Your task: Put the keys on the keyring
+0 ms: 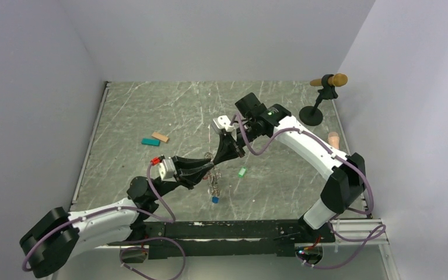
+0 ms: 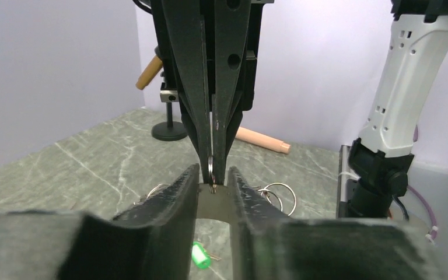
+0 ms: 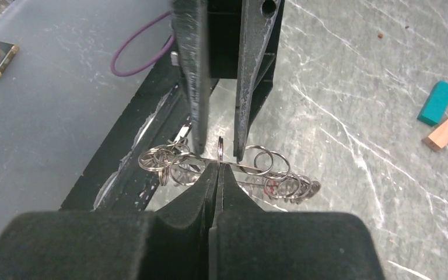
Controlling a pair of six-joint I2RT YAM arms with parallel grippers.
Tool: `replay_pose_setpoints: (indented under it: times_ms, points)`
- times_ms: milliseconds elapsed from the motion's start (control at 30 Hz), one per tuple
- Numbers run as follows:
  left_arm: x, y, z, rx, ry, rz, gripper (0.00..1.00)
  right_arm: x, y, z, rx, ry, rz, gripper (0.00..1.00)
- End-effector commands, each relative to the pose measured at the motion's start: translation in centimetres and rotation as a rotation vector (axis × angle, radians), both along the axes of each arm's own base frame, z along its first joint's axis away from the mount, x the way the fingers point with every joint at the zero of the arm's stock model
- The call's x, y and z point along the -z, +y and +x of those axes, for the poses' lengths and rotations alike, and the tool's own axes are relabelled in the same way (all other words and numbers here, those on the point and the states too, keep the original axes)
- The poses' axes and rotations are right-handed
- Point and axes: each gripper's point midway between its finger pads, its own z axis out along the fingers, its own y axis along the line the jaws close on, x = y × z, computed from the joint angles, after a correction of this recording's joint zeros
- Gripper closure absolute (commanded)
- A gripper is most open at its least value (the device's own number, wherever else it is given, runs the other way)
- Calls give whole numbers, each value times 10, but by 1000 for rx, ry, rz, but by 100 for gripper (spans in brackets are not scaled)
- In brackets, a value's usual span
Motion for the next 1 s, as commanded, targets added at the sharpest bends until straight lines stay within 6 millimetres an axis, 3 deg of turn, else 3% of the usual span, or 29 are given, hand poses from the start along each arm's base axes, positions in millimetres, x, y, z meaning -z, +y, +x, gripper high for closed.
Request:
replay_pose_setpoints:
  times_ms: [0,67,167,400,700,967]
  points:
    - [-15,4,6,-47,-7,45,53,-9,-2,6,22,-33,-65,100]
    - [-7,6,8,-70,13,135,42,-3,-6,12,35,-54,-130,100]
    - [-1,13,9,-102,12,274,37,3,-11,19,51,-82,-223,100]
    - [26,16,12,-99,48,541,42,11,-17,33,117,-183,-409,100]
    - [20,-3,28,-97,53,510,48,6,-18,39,152,-206,-438,100]
    - [6,-5,32,-119,46,408,55,10,-17,35,135,-189,-436,100]
